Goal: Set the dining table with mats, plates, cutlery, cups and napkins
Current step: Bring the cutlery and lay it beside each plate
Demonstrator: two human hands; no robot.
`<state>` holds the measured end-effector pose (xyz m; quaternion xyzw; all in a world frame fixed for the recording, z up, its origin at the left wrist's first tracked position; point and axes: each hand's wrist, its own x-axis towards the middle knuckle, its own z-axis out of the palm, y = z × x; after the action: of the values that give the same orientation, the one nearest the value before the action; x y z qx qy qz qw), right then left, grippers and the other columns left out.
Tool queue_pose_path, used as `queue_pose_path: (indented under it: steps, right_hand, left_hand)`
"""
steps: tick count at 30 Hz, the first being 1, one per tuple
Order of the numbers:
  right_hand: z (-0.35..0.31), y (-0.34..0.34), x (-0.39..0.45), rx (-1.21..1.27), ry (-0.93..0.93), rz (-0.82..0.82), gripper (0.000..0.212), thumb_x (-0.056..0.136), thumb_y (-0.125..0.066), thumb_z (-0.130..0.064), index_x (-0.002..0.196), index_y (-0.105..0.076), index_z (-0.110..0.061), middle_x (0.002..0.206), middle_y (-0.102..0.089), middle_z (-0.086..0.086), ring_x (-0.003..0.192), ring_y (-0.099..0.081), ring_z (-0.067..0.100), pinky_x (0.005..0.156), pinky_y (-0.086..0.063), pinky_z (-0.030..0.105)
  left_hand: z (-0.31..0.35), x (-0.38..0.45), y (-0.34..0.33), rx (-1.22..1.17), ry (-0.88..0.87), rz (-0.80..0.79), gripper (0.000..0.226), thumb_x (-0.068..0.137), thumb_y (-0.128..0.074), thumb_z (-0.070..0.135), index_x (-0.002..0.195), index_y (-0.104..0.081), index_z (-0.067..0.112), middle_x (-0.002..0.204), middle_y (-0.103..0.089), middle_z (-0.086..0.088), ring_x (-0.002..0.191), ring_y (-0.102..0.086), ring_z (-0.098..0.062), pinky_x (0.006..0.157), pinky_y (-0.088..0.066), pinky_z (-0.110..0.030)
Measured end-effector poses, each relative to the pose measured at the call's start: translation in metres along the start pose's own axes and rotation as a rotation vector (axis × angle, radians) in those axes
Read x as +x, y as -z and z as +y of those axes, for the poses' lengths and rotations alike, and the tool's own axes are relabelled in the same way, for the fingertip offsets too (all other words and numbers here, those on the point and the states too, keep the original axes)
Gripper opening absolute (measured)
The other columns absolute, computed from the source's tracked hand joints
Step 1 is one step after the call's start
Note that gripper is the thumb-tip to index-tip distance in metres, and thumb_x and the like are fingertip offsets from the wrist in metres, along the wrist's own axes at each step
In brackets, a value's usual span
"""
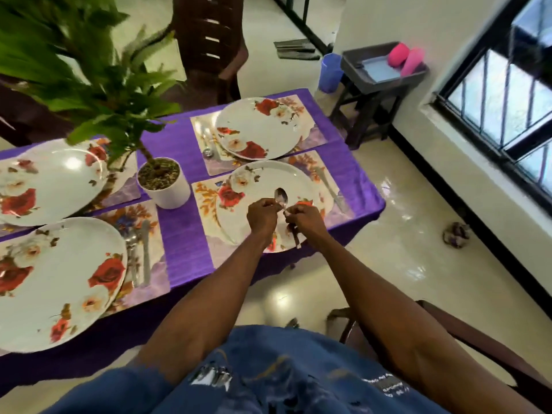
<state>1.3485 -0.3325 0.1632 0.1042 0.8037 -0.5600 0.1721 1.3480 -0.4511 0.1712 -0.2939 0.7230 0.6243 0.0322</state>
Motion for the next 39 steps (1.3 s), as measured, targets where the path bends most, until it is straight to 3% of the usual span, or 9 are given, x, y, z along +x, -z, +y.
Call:
queue_pose_path:
  steps: [6,14,19,21,23,27,32,36,39]
  right_hand:
    - [0.006,0.049,0.020,0.049,-0.028,0.081,0.009,0.080,-0.070,-0.003,0.082,-0.074,-0.010,0.080,-0.070,0.004,0.070,-0.062,0.011,0.068,-0.050,0.027]
    - [0.008,0.096,0.079,0.028,-0.138,0.148,0.015,0.081,-0.066,0.003,0.079,-0.071,-0.011,0.068,-0.064,0.003,0.057,-0.056,0.009,0.049,-0.044,0.020]
    - [0.007,0.107,0.113,-0.080,-0.153,0.185,0.008,0.080,-0.059,0.011,0.080,-0.068,0.013,0.064,-0.058,0.012,0.045,-0.049,0.009,0.049,-0.043,0.026]
    - [0.008,0.105,0.120,-0.126,-0.168,0.199,0.008,0.079,-0.060,0.012,0.075,-0.067,0.012,0.062,-0.056,0.012,0.045,-0.047,0.010,0.045,-0.041,0.023]
    - [0.011,0.101,0.129,-0.167,-0.188,0.169,0.017,0.080,-0.062,0.010,0.066,-0.067,0.002,0.059,-0.059,0.011,0.049,-0.051,0.014,0.044,-0.043,0.023]
    - [0.017,0.095,0.140,-0.306,-0.151,0.091,0.013,0.083,-0.062,0.000,0.084,-0.072,0.008,0.085,-0.072,0.018,0.081,-0.067,0.030,0.072,-0.053,0.039]
    - [0.017,0.098,0.147,-0.343,-0.167,0.056,0.018,0.084,-0.056,0.001,0.089,-0.073,0.005,0.088,-0.072,0.017,0.089,-0.069,0.028,0.070,-0.054,0.035]
    - [0.022,0.099,0.147,-0.389,-0.141,0.061,0.021,0.082,-0.056,0.002,0.085,-0.077,0.001,0.086,-0.074,0.014,0.082,-0.070,0.024,0.054,-0.045,0.024]
    - [0.019,0.099,0.149,-0.428,-0.112,0.035,0.019,0.086,-0.057,0.000,0.085,-0.076,0.001,0.083,-0.073,0.013,0.080,-0.068,0.025,0.061,-0.047,0.026]
  left_hand:
    - [0.017,-0.001,-0.037,0.090,-0.037,-0.060,0.009,0.085,-0.070,0.017,0.092,-0.073,0.013,0.092,-0.072,-0.004,0.086,-0.065,-0.025,0.080,-0.055,-0.041]
    - [0.029,0.037,-0.057,0.075,0.001,0.020,0.012,0.091,-0.063,0.017,0.086,-0.070,0.009,0.092,-0.072,-0.012,0.088,-0.067,-0.028,0.082,-0.054,-0.039]
    - [0.042,0.063,-0.070,0.053,0.044,0.053,0.016,0.091,-0.062,0.016,0.093,-0.073,0.005,0.093,-0.073,-0.012,0.090,-0.067,-0.031,0.084,-0.056,-0.042]
    - [0.045,0.069,-0.072,0.057,0.039,0.049,0.019,0.092,-0.060,0.018,0.097,-0.073,0.004,0.097,-0.072,-0.012,0.091,-0.066,-0.029,0.084,-0.055,-0.041]
    - [0.047,0.075,-0.074,0.059,0.047,0.066,0.021,0.093,-0.060,0.018,0.101,-0.072,0.004,0.100,-0.072,-0.011,0.091,-0.065,-0.027,0.086,-0.054,-0.040]
    - [0.046,0.080,-0.077,0.064,0.070,0.099,0.020,0.094,-0.059,0.017,0.100,-0.071,0.003,0.101,-0.071,-0.012,0.085,-0.060,-0.023,0.082,-0.051,-0.037]
    - [0.050,0.083,-0.081,0.020,0.093,0.163,0.016,0.091,-0.061,0.017,0.092,-0.070,0.005,0.096,-0.071,-0.014,0.085,-0.063,-0.028,0.076,-0.049,-0.035]
    - [0.051,0.083,-0.086,0.021,0.095,0.177,0.017,0.091,-0.060,0.017,0.092,-0.070,0.004,0.094,-0.071,-0.014,0.083,-0.062,-0.026,0.076,-0.049,-0.035]
    - [0.050,0.085,-0.087,0.033,0.083,0.186,0.016,0.090,-0.060,0.015,0.088,-0.071,0.004,0.089,-0.071,-0.012,0.085,-0.063,-0.030,0.079,-0.052,-0.039]
